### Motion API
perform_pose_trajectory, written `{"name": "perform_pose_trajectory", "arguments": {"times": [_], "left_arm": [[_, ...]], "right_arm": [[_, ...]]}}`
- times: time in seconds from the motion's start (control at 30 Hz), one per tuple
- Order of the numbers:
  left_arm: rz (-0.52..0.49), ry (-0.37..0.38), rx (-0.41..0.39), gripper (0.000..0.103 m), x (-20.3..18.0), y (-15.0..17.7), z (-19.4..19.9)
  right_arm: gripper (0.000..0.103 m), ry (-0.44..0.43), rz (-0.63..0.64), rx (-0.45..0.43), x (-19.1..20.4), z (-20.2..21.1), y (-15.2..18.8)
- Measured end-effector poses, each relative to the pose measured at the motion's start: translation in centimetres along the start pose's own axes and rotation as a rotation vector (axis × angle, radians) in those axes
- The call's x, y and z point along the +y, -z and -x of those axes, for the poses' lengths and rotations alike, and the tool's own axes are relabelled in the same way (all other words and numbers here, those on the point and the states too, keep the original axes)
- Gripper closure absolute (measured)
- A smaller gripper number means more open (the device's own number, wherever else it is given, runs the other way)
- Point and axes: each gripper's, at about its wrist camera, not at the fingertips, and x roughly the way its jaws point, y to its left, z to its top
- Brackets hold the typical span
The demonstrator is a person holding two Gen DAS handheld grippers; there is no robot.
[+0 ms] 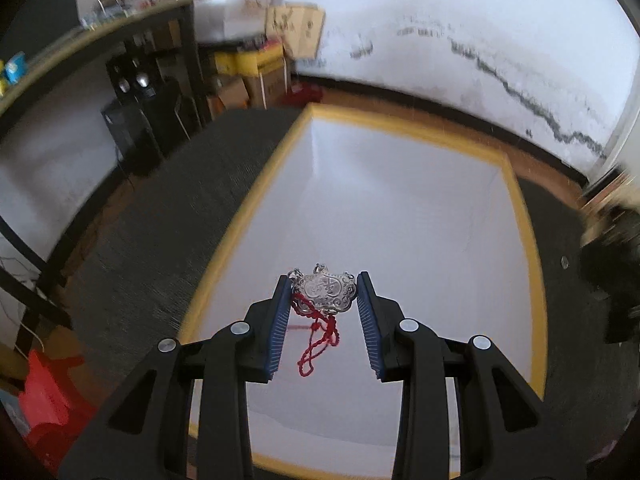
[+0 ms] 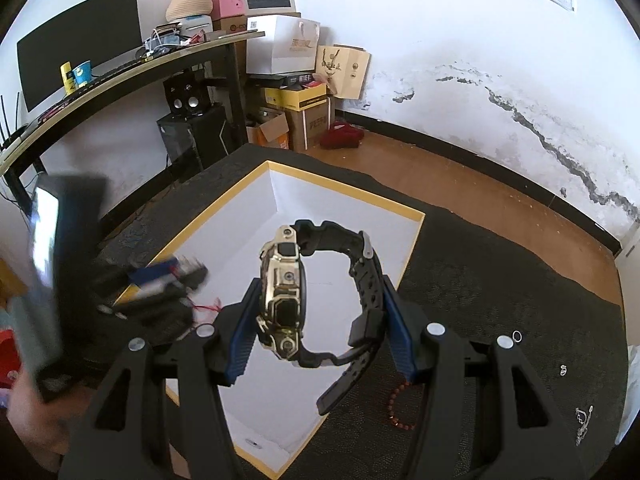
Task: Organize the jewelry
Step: 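Carry the pendant into the box and open the left tool, then lower the watch into the box and open the right tool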
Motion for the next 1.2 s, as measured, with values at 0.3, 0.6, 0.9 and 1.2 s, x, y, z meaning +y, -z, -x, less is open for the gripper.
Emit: {"name": "perform_pose_trajectory", "arguments": {"times": [0.3,0.6,0.9,1.2], "left_arm": [[-0.043,-0.004,0.129,0.069,-1.3,1.1,-4.6],[-0.064,0.010,0.084,0.026,-1.4,1.3,-2.5],[-0.086,0.015,0.012,0.015,-1.0,3.9,1.6],[-0.098,0.004,0.022,0.015,-0.1,4.9,1.5]], "right_arm": [[0.047,0.002,-0.010,-0.003,-0.1,0.0,-0.3],[0.047,0.006,-0.012,0.003,-0.3,-0.2,-0.3],[0.047,0.003,-0.007,0.058,0.1,-3.2,-0.3],[0.047,-0.009,0.009,0.189,1.5,-10.2,0.0]]}}
